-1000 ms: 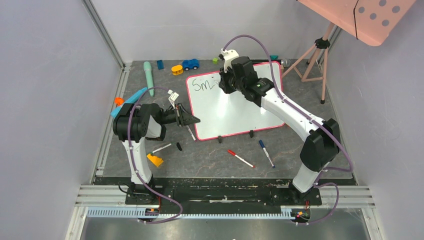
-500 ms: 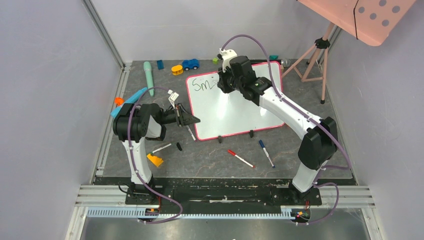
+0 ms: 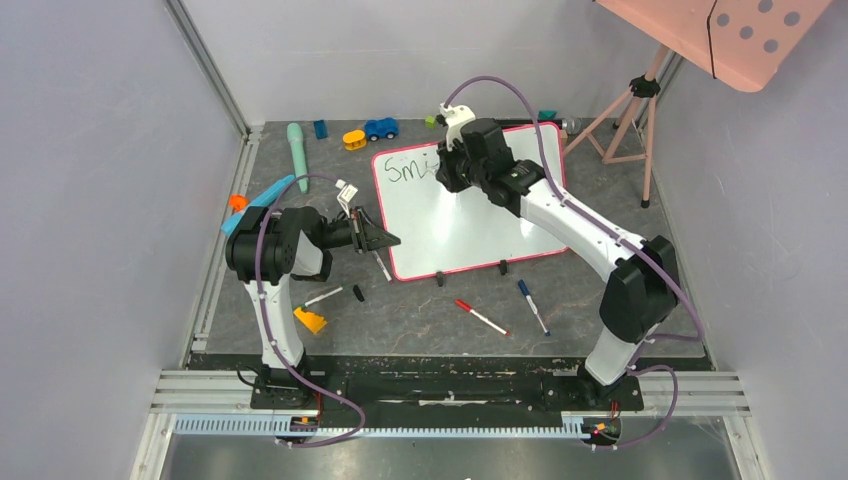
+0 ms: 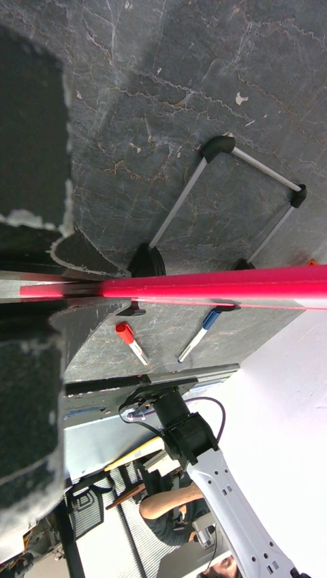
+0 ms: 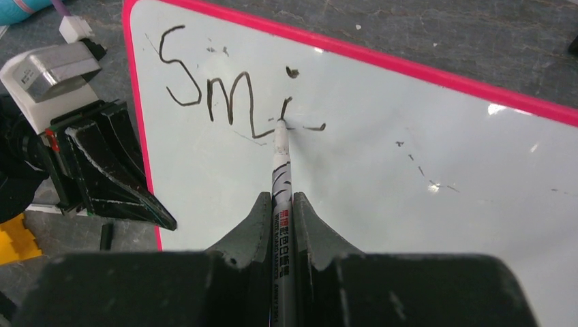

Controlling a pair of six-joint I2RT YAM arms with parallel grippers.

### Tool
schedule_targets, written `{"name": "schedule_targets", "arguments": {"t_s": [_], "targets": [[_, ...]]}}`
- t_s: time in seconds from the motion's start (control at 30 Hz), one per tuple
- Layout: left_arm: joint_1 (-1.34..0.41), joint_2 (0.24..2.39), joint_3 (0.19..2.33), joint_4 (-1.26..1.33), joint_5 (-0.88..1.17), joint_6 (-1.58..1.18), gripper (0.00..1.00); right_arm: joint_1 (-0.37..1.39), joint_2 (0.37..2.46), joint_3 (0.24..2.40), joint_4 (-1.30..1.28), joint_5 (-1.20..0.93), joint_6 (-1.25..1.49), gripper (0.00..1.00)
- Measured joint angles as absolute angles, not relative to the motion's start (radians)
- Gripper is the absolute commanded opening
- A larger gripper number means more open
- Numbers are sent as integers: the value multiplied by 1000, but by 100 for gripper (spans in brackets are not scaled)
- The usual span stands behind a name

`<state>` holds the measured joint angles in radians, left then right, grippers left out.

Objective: Write a sentence on the whiteboard

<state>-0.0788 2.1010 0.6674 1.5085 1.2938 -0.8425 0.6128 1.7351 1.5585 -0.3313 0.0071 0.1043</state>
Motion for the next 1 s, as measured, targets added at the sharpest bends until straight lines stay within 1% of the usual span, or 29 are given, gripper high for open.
{"name": "schedule_targets", "arguments": {"t_s": [0.23,0.47,1.0], "targets": [[-79,2101,667,1509,1293,-842,4,613,1684,1459,-313,-9,112,0],[-79,2101,667,1509,1294,-842,4,613,1676,1448,-315,-20,121,0],[-79,2101,667,1510,1295,-842,4,590,1685,1652,-359,-44,121,0]]}}
